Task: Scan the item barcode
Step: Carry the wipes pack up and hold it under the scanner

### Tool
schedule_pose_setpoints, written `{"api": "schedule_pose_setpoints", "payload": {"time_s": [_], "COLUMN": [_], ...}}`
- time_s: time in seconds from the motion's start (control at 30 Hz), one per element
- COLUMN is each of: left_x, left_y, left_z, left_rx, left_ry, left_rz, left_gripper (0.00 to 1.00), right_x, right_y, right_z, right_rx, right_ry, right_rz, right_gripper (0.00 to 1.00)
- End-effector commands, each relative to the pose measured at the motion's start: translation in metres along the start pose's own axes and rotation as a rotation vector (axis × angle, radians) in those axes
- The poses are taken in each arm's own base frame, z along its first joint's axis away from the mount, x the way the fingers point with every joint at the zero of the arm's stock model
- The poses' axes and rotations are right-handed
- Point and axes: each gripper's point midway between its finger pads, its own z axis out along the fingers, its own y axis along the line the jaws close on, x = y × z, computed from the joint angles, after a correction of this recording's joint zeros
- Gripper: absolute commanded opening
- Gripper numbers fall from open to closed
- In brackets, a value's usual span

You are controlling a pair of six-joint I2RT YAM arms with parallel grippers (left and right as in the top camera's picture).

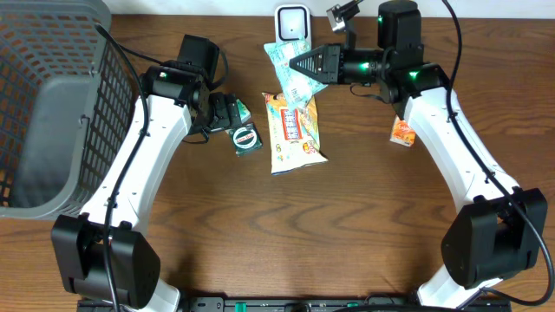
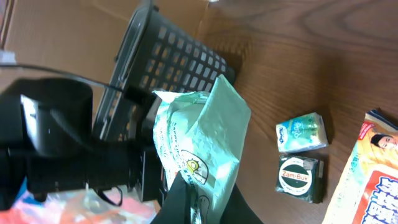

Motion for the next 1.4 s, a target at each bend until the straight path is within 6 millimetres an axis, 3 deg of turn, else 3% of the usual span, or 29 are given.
{"api": "schedule_pose_setpoints", "payload": {"time_s": [0.0,1.37], "left_x": [-0.003,-0.003], "left_y": [0.002,0.002], "left_z": [-0.002,-0.002], "left_rx": [-0.008,-0.008], "left_ry": [-0.011,-0.011], "left_rz": [0.002,0.002], "left_gripper": [0.98,0.98], "right_x": [-0.003,-0.008], "right_y": [0.008,-0.005], "right_z": [0.000,0.002], "right_rx": [0.002,0.081], "right_ry": [-0.015,-0.053], "right_rz": [0.046,-0.029], "right_gripper": [0.01,0.01]}}
